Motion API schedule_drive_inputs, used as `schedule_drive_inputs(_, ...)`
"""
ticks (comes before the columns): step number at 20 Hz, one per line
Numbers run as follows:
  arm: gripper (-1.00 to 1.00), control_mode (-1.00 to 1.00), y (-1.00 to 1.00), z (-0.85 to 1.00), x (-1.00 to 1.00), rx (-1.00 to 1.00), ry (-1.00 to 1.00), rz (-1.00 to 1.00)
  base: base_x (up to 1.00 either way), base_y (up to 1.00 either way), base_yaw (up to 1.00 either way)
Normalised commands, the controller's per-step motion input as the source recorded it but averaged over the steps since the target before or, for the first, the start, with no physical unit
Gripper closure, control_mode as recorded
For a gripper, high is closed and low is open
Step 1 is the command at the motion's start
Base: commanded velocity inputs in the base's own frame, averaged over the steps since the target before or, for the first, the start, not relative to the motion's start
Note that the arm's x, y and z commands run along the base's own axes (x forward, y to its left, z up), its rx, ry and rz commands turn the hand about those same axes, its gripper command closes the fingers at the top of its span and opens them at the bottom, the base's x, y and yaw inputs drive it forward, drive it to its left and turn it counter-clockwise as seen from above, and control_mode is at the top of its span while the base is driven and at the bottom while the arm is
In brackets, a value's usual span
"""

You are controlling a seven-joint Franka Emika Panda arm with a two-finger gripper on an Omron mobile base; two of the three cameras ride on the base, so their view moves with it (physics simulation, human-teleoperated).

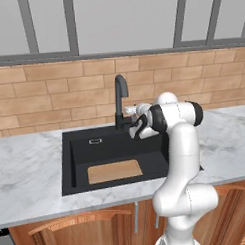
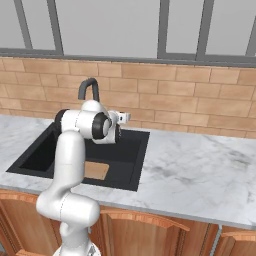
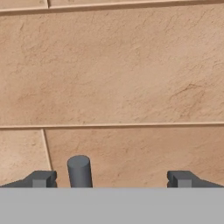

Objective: Turn on the sink faucet with hot water and rinse the cutting board for ten seconds, then turn off the faucet. Push the cutting board to reach the water if necessary.

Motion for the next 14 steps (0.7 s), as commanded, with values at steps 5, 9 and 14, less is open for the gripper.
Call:
schedule_drive_inputs(5,-1.0,-1.0,0.0,0.0,0.0,0.0,0.0,0.0,0.0,0.0,0.0)
schedule_drive_inputs(9,-1.0,-1.0,0.0,0.0,0.0,0.0,0.0,0.0,0.0,0.0,0.0)
schedule_drive_inputs(14,-1.0,-1.0,0.0,0.0,0.0,0.0,0.0,0.0,0.0,0.0,0.0)
